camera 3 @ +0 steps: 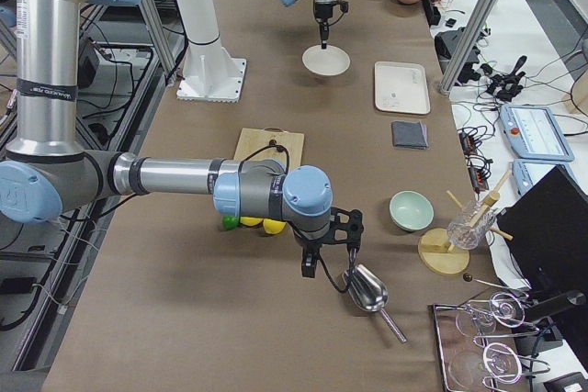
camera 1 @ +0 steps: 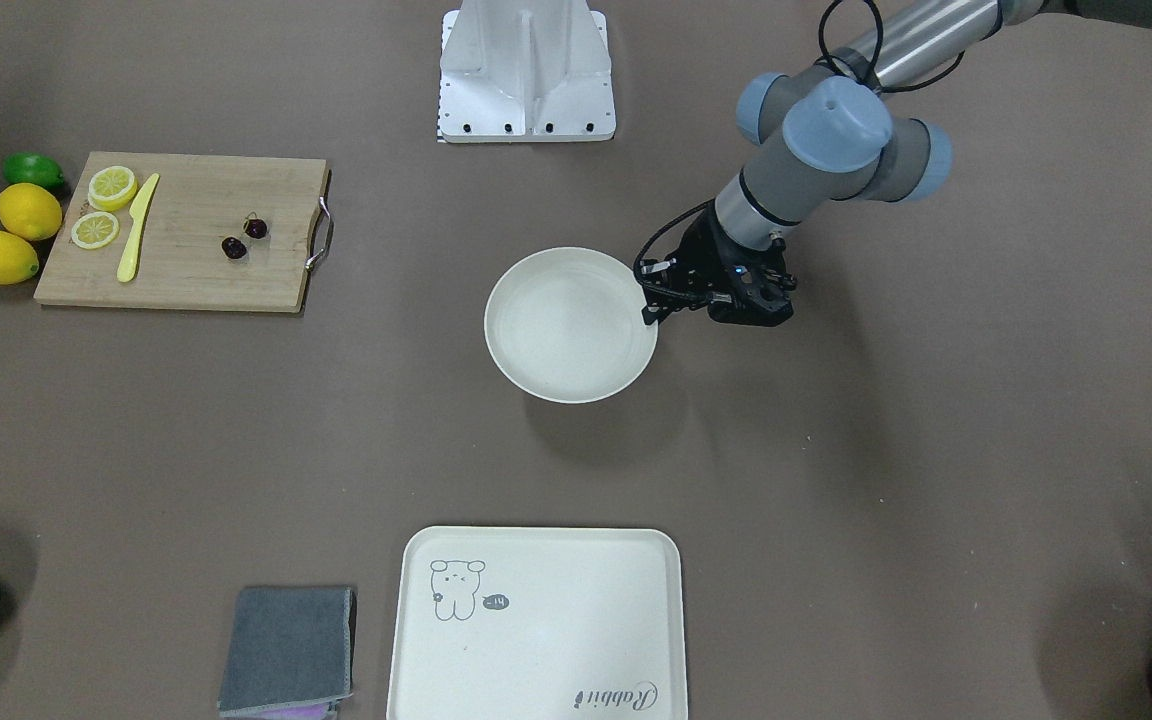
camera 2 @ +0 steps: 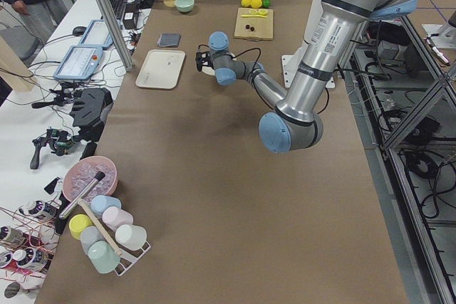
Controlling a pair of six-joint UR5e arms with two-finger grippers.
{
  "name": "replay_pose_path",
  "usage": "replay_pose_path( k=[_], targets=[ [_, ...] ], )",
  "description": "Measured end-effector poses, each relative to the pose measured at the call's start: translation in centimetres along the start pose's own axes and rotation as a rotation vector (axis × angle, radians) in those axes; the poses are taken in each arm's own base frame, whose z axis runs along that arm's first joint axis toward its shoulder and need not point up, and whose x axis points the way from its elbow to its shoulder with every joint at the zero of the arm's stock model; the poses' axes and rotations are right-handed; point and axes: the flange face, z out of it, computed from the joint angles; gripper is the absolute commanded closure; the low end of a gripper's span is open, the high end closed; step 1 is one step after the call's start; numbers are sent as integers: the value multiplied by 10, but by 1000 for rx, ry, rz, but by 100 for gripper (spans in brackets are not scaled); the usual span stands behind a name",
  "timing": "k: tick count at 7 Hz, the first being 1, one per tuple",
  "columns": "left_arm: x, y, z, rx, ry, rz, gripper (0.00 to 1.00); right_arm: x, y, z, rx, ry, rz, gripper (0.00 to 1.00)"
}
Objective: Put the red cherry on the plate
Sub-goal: 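Drag the white plate with the left gripper toward the table center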
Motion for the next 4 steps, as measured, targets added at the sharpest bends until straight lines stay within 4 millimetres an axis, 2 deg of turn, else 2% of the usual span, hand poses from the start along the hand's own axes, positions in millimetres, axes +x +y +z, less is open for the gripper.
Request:
replay_pose_path(
  k=[2, 4],
  targets=[
    [13, 31, 21, 17, -11, 0, 100, 0, 0, 0, 0, -4, 1, 0],
    [17, 62, 43, 13, -28, 15, 100, 0, 0, 0, 0, -1, 2, 0]
  ],
)
